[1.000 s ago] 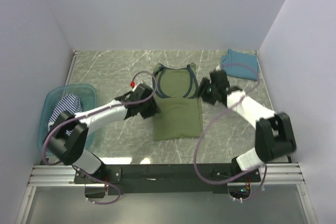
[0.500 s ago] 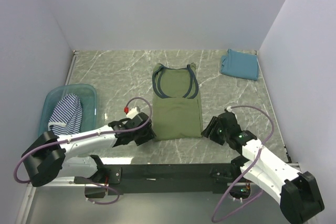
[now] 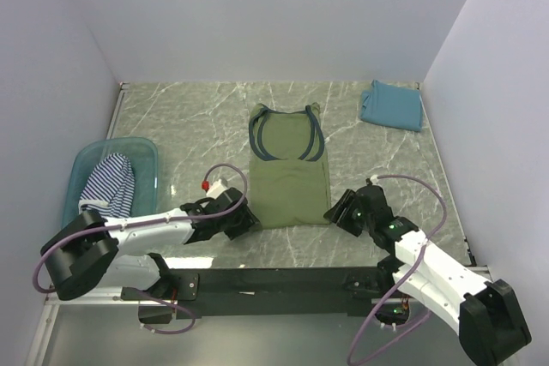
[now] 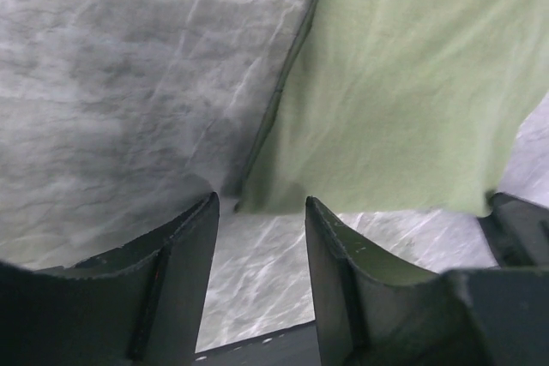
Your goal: Fold and stack the tank tops
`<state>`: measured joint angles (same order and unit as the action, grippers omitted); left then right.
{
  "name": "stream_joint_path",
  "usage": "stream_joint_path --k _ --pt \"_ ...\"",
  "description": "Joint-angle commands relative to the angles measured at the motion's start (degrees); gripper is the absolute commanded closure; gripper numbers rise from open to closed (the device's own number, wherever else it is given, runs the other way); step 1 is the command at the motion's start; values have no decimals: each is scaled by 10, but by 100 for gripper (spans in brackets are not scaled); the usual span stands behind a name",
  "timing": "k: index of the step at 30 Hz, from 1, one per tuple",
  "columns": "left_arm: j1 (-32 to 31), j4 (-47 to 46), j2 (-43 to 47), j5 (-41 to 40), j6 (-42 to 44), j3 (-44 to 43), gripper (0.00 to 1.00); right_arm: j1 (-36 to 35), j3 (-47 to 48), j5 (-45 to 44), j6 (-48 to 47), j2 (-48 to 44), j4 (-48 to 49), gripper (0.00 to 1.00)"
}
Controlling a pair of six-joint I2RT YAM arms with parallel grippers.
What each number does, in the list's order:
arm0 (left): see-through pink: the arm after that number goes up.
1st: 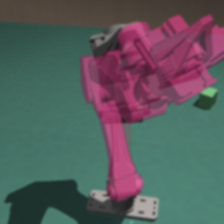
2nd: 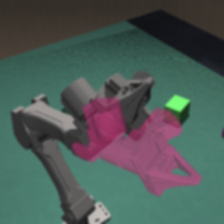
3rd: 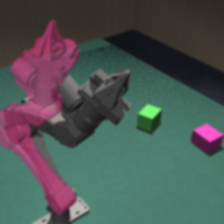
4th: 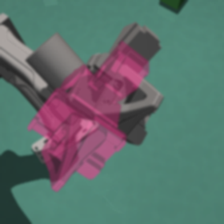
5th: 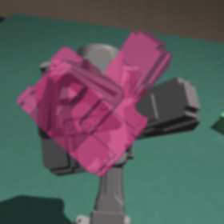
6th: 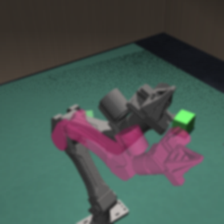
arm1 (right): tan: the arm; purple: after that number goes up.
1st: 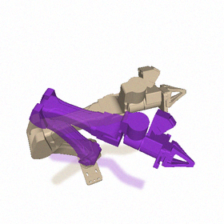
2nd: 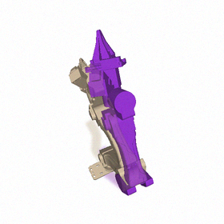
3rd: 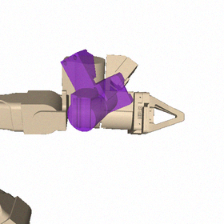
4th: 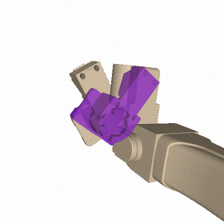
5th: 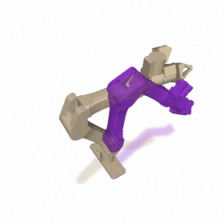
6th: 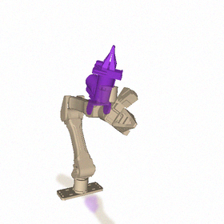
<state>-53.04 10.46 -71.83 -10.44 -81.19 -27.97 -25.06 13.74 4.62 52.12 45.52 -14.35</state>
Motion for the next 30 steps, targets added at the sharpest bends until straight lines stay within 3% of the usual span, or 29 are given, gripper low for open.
stream_joint_path --k 1,6,9,13,15,18,21,26,30 --pt "-2 -2 -26 -13 -27 11 49 -17 -14 1 16 14 39 39" --pt "-2 -22 -55 -6 -28 11 52 -24 -20 -2 17 33 55 44" --pt "-2 -32 -66 -3 -28 13 57 -24 -23 -6 18 37 61 53" --pt "-2 -36 -71 -6 -14 10 75 -24 -20 -11 12 37 57 74" --pt "-2 -29 -63 -12 -3 3 80 -24 -13 -15 4 34 45 87" --pt "-3 -10 -36 -18 19 -5 86 -24 1 -12 -9 16 19 99" --pt "-9 27 5 -16 36 -14 99 -28 14 -1 -18 -38 -23 100" --pt "-58 102 71 -35 21 -25 99 -47 26 13 -11 -135 -102 100" --pt "-143 183 113 -68 -25 -38 99 -88 28 28 24 -227 -171 100"
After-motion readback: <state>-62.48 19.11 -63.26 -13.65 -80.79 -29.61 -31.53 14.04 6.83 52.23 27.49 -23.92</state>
